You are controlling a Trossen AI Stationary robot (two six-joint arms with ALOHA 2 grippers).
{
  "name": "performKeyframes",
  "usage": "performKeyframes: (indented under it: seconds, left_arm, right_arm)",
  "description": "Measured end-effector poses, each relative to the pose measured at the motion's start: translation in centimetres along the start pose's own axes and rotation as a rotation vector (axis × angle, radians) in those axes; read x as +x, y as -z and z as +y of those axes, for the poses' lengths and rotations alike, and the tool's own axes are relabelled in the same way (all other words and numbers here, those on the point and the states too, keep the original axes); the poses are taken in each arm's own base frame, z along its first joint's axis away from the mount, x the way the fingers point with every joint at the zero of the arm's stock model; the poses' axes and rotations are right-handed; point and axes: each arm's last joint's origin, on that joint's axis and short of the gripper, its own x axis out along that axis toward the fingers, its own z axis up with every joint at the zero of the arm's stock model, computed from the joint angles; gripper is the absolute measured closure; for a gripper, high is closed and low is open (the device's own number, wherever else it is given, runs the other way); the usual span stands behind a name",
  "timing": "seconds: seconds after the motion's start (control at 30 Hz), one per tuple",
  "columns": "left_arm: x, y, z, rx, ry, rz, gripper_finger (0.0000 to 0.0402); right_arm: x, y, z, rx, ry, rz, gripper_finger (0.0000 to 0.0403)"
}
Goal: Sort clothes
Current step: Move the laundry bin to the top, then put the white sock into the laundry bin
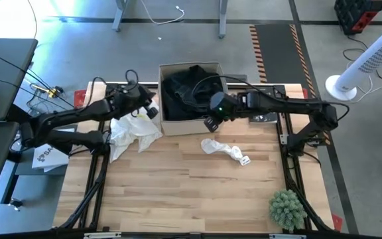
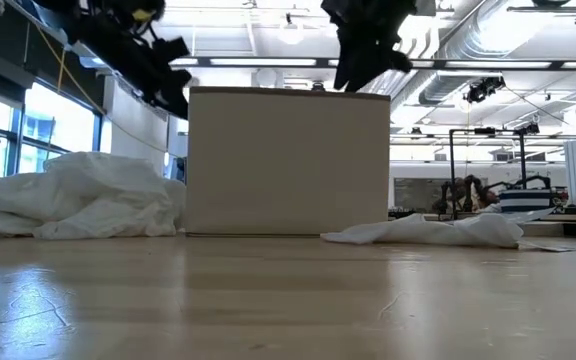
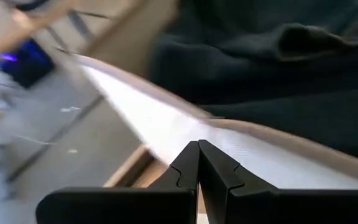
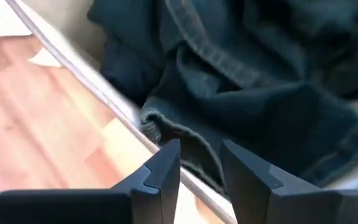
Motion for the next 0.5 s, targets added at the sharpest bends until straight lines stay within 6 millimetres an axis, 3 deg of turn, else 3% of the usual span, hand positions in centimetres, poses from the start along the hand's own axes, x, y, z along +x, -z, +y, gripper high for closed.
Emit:
performKeyframes:
  seconds: [0.13,0.23,0.37,0.5]
  left_arm:
    - [-3.0,-0.5,1.1,-0.015,-0.169,-0.057,0.0401]
    - [-6.0,-0.2,1.6,-0.06,-0.167,-0.097,0.0401]
    - [-9.0,1.2,1.8,-0.17,0.011,-0.096,0.0401]
    - [-10.5,2.5,1.7,-0.242,0.148,-0.044,0.0401]
  right_arm:
    - [-3.0,0.3,1.3,-0.107,0.146,-0.17,0.0291]
    - [-5.3,1.6,2.8,-0.164,0.203,-0.27,0.0291]
    - [-7.4,5.3,5.6,-0.217,0.156,-0.259,0.0291]
    - [-7.7,9.7,8.7,-0.2,0.124,-0.228,0.0291]
